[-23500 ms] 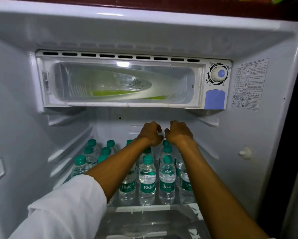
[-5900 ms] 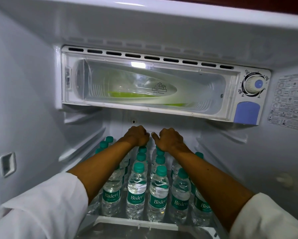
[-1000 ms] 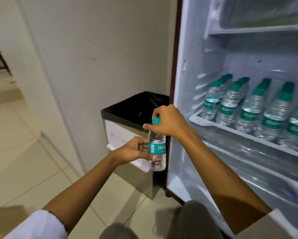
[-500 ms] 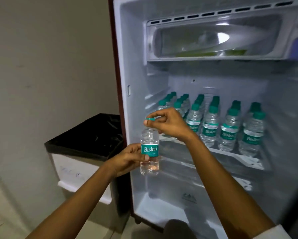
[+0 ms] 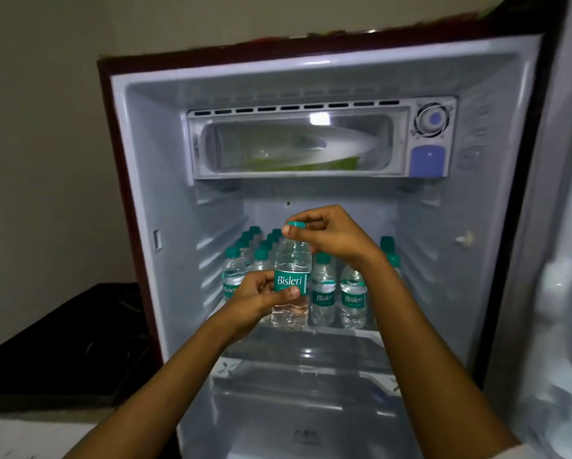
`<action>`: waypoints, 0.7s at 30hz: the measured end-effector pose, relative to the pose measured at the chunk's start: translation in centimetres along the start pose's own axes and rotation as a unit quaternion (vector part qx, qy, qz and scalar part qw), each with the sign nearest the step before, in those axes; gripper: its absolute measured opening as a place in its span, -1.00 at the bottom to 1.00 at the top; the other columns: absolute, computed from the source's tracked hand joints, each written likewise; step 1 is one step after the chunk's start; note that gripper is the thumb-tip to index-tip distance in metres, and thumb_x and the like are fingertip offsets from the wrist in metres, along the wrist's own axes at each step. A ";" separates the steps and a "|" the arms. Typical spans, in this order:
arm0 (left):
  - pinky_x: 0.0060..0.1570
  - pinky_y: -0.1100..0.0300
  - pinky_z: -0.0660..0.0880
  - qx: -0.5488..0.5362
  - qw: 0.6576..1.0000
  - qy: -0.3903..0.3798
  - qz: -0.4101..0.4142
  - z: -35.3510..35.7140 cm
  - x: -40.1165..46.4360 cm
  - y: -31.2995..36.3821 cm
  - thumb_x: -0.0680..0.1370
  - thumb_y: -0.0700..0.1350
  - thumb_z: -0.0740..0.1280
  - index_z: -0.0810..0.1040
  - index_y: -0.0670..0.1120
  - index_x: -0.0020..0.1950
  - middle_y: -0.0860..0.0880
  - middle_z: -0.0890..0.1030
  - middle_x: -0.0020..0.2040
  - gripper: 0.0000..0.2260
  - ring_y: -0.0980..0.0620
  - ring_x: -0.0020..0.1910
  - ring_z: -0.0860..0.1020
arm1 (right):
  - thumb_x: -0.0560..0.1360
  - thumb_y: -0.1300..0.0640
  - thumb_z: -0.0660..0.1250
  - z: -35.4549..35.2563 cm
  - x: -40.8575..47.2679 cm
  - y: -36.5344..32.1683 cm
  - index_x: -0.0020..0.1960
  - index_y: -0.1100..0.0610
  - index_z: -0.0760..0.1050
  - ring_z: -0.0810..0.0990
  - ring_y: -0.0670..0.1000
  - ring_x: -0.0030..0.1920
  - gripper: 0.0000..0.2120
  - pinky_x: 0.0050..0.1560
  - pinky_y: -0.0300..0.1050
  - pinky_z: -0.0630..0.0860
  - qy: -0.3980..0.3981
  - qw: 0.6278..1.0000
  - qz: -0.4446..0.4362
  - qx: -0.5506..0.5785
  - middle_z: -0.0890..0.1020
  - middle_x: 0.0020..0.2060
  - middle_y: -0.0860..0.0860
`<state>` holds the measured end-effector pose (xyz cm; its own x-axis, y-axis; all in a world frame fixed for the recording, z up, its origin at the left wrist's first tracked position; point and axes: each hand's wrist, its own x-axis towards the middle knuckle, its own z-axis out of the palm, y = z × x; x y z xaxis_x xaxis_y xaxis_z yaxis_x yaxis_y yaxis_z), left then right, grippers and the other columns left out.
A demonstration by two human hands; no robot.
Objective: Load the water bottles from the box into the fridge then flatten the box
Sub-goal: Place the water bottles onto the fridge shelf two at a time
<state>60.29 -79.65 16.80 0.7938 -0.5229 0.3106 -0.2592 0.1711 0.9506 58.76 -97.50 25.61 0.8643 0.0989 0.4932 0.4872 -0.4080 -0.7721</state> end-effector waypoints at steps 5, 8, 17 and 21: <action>0.04 0.09 0.58 0.059 0.998 -0.020 0.031 0.8 3.1 1.9 0.41 -0.12 0.46 0.59 -0.17 0.09 -0.14 0.70 0.00 -0.71 -0.09 0.00 0.67 | 0.41 -0.01 0.52 -1.9 1.0 0.0 0.03 0.10 0.67 0.69 -0.11 -0.14 -0.74 -0.20 -0.20 0.56 0.106 0.994 0.001 0.030 0.73 -0.14 -0.03; -0.09 0.17 0.59 0.095 0.994 -0.004 0.056 0.7 5.3 2.8 0.46 -0.20 0.44 0.60 -0.18 0.09 -0.10 0.71 -0.04 -0.78 -0.04 -0.07 0.68 | 0.42 0.00 0.52 -2.8 1.9 0.5 -0.01 0.08 0.65 0.70 -0.06 -0.10 -0.78 -0.18 -0.17 0.57 0.181 0.982 0.007 0.045 0.73 -0.13 -0.02; -0.07 0.17 0.55 0.194 0.959 0.133 0.157 -0.6 11.1 1.3 0.54 0.08 0.36 0.65 -0.07 0.02 -0.01 0.69 -0.09 -0.76 0.05 -0.08 0.63 | 0.45 0.05 0.49 -4.5 4.2 3.0 0.08 0.19 0.65 0.68 -0.01 -0.14 -0.73 0.00 -0.06 0.63 0.431 0.897 0.048 0.081 0.71 -0.10 0.04; -0.27 0.10 0.49 0.255 0.931 0.175 0.196 0.7 12.0 -0.7 0.66 -0.03 0.16 0.60 -0.08 0.04 -0.15 0.63 -0.21 -0.76 -0.02 -0.28 0.57 | 0.46 0.04 0.49 -4.9 4.3 4.2 0.09 0.16 0.64 0.62 -0.03 -0.10 -0.73 -0.02 -0.19 0.50 0.517 0.851 0.071 0.059 0.68 -0.06 0.02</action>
<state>69.68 -86.61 19.85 0.6910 -0.1849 0.6988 -0.7229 -0.1730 0.6690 63.89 -103.22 26.39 0.3740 -0.8200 0.4334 0.4491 -0.2487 -0.8581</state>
